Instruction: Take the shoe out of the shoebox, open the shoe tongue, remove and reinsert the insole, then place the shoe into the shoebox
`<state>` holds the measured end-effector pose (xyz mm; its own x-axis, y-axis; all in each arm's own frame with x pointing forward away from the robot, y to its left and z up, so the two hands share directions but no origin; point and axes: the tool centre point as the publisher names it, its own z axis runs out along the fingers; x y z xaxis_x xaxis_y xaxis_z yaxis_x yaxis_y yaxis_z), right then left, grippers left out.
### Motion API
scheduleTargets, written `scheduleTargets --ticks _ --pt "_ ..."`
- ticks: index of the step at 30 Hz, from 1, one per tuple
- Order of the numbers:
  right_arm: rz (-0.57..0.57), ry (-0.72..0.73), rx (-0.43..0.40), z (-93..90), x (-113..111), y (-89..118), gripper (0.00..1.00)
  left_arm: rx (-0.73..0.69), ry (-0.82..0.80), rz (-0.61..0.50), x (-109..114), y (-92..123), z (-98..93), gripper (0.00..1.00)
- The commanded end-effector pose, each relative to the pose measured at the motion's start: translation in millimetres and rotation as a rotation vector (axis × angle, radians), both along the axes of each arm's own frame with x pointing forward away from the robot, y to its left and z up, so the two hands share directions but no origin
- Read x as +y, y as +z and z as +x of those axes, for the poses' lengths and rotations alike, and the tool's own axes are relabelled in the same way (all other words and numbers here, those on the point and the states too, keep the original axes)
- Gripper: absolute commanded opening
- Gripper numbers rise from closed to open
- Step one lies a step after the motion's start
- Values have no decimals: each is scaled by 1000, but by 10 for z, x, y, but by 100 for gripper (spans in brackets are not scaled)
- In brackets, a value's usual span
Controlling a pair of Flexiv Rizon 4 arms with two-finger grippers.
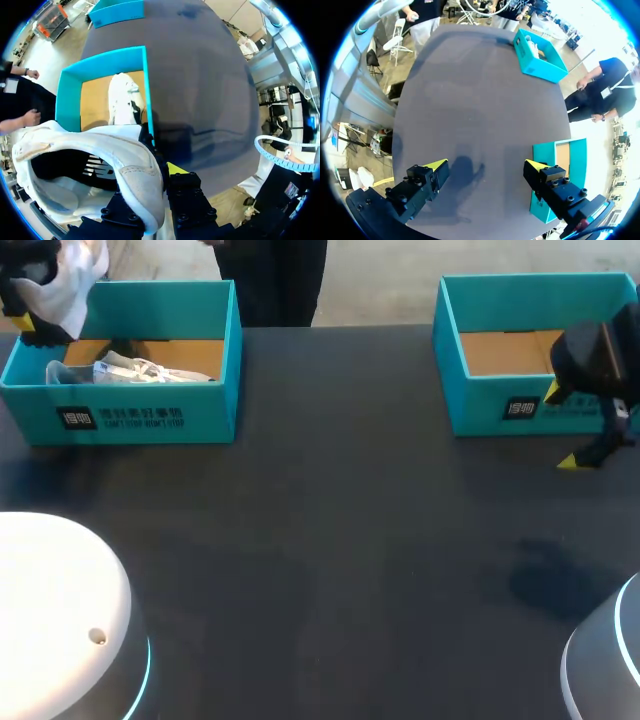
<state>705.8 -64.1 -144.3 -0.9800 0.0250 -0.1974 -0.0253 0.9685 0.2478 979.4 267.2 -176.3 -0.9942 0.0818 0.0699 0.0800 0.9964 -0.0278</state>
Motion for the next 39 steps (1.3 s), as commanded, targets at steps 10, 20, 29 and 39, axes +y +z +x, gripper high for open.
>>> scheduleTargets --ticks 10,20,29,39 --pt "-3 0 4 25 11 -9 100 -9 68 28 292 -18 341 0" --pt "-3 0 4 25 11 -9 100 -9 68 28 292 -18 341 0" --pt "-3 0 4 25 11 -9 100 -73 -74 76 318 68 390 0" --pt "-3 0 4 25 11 -9 100 -15 -573 158 452 110 476 0"
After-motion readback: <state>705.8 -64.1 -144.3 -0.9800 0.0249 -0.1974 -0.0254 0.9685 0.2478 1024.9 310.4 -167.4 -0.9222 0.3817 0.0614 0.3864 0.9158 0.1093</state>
